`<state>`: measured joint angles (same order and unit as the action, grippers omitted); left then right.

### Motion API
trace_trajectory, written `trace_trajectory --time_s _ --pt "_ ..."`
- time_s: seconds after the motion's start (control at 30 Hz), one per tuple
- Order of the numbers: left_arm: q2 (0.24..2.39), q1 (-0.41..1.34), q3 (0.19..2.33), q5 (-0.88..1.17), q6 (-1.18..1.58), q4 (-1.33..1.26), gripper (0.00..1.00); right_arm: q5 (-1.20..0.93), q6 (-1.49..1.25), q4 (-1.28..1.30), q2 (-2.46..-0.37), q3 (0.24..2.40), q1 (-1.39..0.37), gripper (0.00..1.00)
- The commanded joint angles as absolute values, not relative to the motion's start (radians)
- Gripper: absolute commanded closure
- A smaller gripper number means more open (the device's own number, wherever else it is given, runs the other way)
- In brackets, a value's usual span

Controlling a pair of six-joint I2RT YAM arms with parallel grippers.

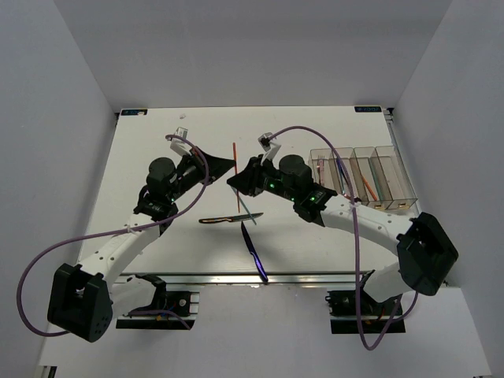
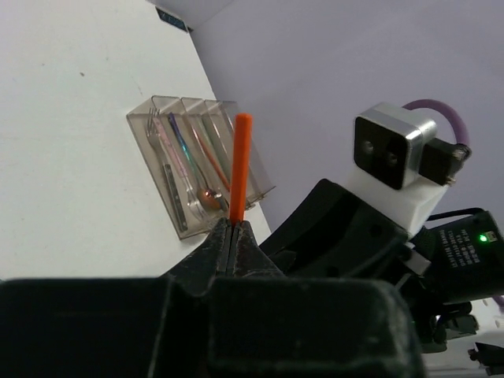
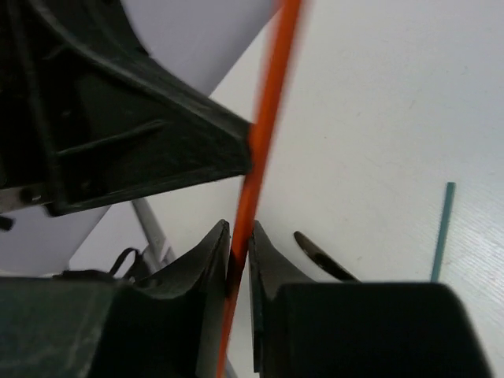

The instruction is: Sort the eating utensils into containers

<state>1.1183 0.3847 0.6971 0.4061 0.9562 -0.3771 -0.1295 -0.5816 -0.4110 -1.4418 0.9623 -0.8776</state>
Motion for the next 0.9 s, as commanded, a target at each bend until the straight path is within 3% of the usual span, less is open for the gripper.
trace_trajectory --time_s 0.0,0.03,0.07,0.1,0.13,0.17,0.2,0.23,0.33,0.43,0.6,0.73,0.87 --pt "1.094 0.390 0.689 0.428 0.982 -0.440 0.99 -0.126 -0.537 -0.407 -1.479 1.035 -0.879 0.84" --pt "1.095 0.390 0.692 0.426 0.983 -0.448 0.91 -0.129 -0.531 -0.402 -1.482 1.038 -0.877 0.87" --pt "1.101 0.390 0.701 0.425 0.980 -0.440 0.84 -0.126 -0.505 -0.381 -1.482 1.040 -0.874 0.98" --pt "1.103 0.390 0.709 0.404 0.971 -0.422 0.69 -0.115 -0.493 -0.356 -1.477 1.035 -0.870 1.00" --pt "1.104 0.390 0.721 0.373 0.954 -0.331 0.30 -0.103 -0.473 -0.333 -1.456 1.034 -0.849 1.00" --pt "1.101 0.390 0.773 0.323 0.896 -0.243 0.11 -0.028 -0.445 -0.286 -1.439 1.035 -0.832 1.00" --pt "1.100 0.390 0.813 0.184 0.862 -0.132 0.02 0.024 -0.372 -0.152 -1.405 1.052 -0.796 1.00" --pt "1.103 0.390 0.852 0.105 0.827 0.091 0.02 0.079 -0.324 -0.067 -1.394 1.074 -0.773 1.00" --pt "1.111 0.390 0.988 -0.174 0.747 0.410 0.02 0.296 -0.172 0.291 -1.376 1.159 -0.648 1.00" --pt "1.072 0.390 1.003 -0.209 0.686 0.477 0.02 0.386 -0.052 0.487 -1.373 1.180 -0.447 1.00" --pt "1.025 0.390 0.980 -0.164 0.608 0.502 0.02 0.439 0.138 0.543 -1.420 1.172 -0.177 1.00" --pt "1.038 0.390 0.980 -0.161 0.552 0.575 0.02 0.426 0.201 0.427 -1.462 1.140 -0.086 1.00" --pt "1.020 0.390 0.931 -0.153 0.499 0.583 0.02 0.598 0.167 0.432 -1.604 1.192 -0.081 1.00"
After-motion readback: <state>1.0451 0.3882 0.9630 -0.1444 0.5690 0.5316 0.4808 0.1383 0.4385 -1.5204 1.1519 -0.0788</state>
